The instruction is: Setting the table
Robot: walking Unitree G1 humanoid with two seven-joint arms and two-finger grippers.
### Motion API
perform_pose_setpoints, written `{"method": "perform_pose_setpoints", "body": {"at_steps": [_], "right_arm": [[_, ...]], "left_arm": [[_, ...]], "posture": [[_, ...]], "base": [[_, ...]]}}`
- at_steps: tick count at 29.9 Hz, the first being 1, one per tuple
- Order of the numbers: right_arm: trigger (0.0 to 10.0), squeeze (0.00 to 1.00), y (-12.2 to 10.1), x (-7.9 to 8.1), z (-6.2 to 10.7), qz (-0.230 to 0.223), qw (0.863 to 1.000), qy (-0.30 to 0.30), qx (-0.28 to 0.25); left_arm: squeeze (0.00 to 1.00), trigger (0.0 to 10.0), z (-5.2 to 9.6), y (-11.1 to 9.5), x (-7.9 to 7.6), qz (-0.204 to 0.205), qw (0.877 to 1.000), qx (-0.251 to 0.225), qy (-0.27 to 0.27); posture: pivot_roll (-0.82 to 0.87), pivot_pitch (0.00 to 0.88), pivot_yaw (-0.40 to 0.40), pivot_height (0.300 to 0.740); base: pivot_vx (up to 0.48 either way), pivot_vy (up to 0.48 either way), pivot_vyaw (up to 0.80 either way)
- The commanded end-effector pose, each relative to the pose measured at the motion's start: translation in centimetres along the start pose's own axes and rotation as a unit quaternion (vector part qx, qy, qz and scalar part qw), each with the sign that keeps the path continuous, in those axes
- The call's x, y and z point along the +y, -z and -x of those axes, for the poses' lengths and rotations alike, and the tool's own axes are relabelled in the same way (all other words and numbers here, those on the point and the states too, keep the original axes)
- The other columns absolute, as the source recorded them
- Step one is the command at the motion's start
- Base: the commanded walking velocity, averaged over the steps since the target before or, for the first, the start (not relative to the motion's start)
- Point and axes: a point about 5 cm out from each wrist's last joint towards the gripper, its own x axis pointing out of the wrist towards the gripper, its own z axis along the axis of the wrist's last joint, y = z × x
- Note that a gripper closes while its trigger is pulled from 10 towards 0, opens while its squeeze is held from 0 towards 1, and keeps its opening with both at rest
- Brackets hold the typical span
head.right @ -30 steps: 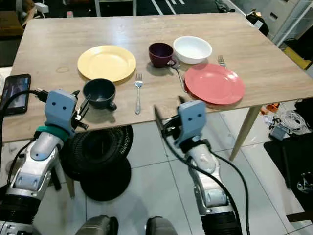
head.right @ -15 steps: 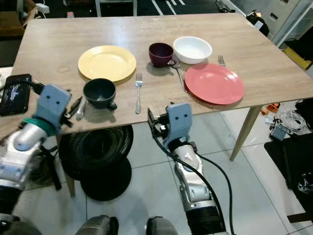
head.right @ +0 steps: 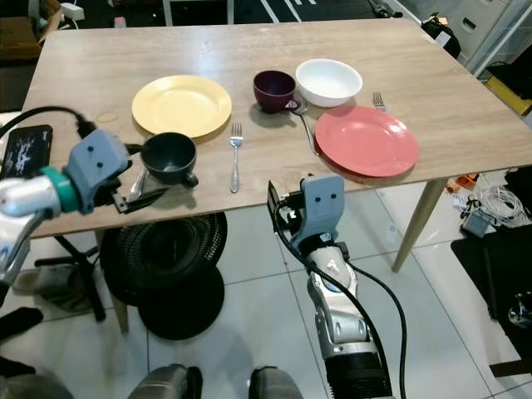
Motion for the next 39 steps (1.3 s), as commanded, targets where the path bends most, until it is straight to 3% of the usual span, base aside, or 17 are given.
{"method": "perform_pose_setpoints", "body": {"at_steps": [1, 4, 8, 12, 14, 18, 22, 24, 32, 33, 34, 35, 39], "right_arm": [[10.0, 0.00, 0.2, -0.1, 0.2, 0.001, 1.000, 0.005, 0.004], [10.0, 0.00, 0.3, -0.3, 0.5, 0.002, 1.000, 0.010, 0.004], [10.0, 0.00, 0.4, -0.6, 0.8, 0.004, 1.000, 0.016, 0.006], [10.0, 0.00, 0.4, -0.6, 0.8, 0.004, 1.000, 0.016, 0.006], [10.0, 0.00, 0.3, -0.5, 0.7, 0.004, 1.000, 0.015, 0.005], [10.0, 0.00, 0.3, -0.5, 0.6, 0.005, 1.000, 0.014, 0.004], [10.0, 0.00, 0.2, -0.5, 0.6, 0.006, 1.000, 0.013, 0.003], [10.0, 0.00, 0.1, -0.6, 0.6, 0.006, 1.000, 0.014, 0.002], [10.0, 0.00, 0.1, -0.7, 0.9, 0.007, 1.000, 0.021, 0.002], [10.0, 0.00, 0.1, -0.8, 0.9, 0.007, 1.000, 0.023, 0.002], [10.0, 0.00, 0.1, -0.8, 1.0, 0.007, 1.000, 0.024, 0.003], [10.0, 0.00, 0.1, -0.9, 1.0, 0.007, 1.000, 0.025, 0.003], [10.0, 0.00, 0.1, -0.9, 1.0, 0.007, 1.000, 0.027, 0.003]], "left_arm": [[0.00, 10.0, -0.3, 0.4, 0.1, 0.001, 1.000, 0.010, 0.027], [0.00, 10.0, -0.3, 0.8, 0.7, -0.003, 0.999, 0.028, 0.042], [0.00, 10.0, 0.4, 2.1, 1.3, 0.022, 0.996, 0.061, 0.062], [0.00, 10.0, 0.6, 2.6, 1.4, 0.031, 0.995, 0.071, 0.063], [0.00, 10.0, 0.8, 3.8, 1.4, 0.051, 0.991, 0.091, 0.085], [0.00, 10.0, 0.8, 4.0, 1.3, 0.047, 0.990, 0.097, 0.088], [0.00, 10.0, 0.5, 4.2, 1.5, 0.025, 0.991, 0.105, 0.084], [0.00, 10.0, 0.0, 4.0, 1.7, -0.029, 0.990, 0.111, 0.078], [0.00, 10.0, -0.5, 3.7, 2.1, -0.058, 0.988, 0.115, 0.080], [0.00, 10.0, -0.6, 4.0, 2.0, -0.075, 0.985, 0.132, 0.085], [0.00, 4.7, -0.6, 4.5, 1.7, -0.089, 0.980, 0.151, 0.091], [0.00, 0.0, -0.6, 5.0, 1.4, -0.094, 0.977, 0.164, 0.099], [0.00, 0.0, -0.7, 5.8, 0.6, -0.098, 0.973, 0.178, 0.113]], "posture": [[0.03, 0.024, 0.056, 0.740], [0.02, 0.020, 0.064, 0.740], [0.02, 0.019, 0.069, 0.740], [0.02, 0.019, 0.067, 0.740], [0.02, 0.021, 0.058, 0.740], [0.02, 0.021, 0.057, 0.740], [0.01, 0.024, 0.054, 0.740], [0.01, 0.025, 0.057, 0.740], [0.00, 0.029, 0.063, 0.740], [0.00, 0.033, 0.064, 0.740], [0.00, 0.035, 0.064, 0.740], [0.00, 0.037, 0.064, 0.740], [0.00, 0.042, 0.062, 0.740]], "base": [[0.000, 0.000, 0.00], [0.000, 0.000, 0.00], [0.000, 0.000, 0.00], [0.000, 0.000, 0.00], [0.000, 0.000, 0.00], [0.000, 0.000, 0.00], [0.000, 0.000, 0.00], [0.000, 0.000, 0.00], [0.000, 0.000, 0.00], [0.000, 0.000, 0.00], [0.000, 0.000, 0.00], [0.000, 0.000, 0.00], [0.000, 0.000, 0.00]]}}
